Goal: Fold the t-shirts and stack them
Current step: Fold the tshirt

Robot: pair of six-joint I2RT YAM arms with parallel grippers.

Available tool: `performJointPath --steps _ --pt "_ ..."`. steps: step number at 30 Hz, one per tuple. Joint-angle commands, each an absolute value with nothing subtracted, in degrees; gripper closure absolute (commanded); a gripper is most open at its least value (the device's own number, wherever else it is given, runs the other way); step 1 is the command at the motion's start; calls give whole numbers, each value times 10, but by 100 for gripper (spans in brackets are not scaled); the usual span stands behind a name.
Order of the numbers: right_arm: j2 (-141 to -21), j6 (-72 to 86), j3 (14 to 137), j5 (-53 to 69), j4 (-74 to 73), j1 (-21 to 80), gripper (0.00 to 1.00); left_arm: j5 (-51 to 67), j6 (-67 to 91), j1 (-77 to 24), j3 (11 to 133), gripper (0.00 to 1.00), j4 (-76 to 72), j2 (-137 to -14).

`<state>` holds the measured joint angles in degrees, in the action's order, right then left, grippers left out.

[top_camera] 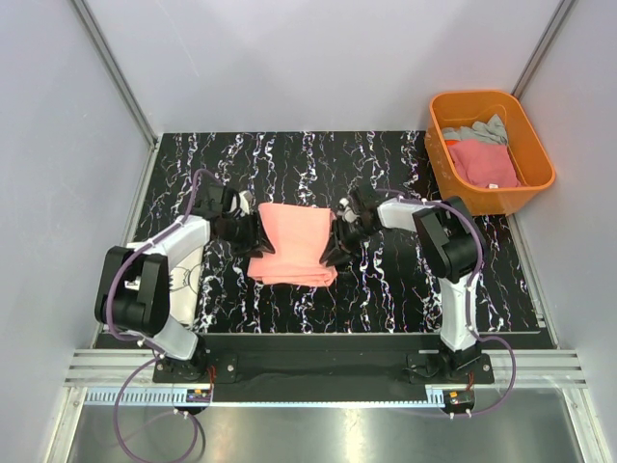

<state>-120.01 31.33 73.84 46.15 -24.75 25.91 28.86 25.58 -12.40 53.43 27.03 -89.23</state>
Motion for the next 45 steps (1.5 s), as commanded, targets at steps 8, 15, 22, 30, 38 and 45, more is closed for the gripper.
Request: performJointPath --steps 8,15,22,30,38,45 --pt "-1060 319 664 457 -231 247 51 257 221 -113 553 33 318 -777" --pt "-1004 330 610 440 -232 237 27 267 201 -85 540 29 330 -838" --pt "-970 336 544 411 -215 232 16 273 199 -78 492 26 287 -893" --pt "-927 449 424 421 -100 232 19 303 254 -79 407 58 222 -897" --pt "-795 598 281 302 -30 233 15 295 501 -182 227 95 42 -779" --pt "-737 614 243 247 -5 233 12 274 658 -384 219 46 -15 -703"
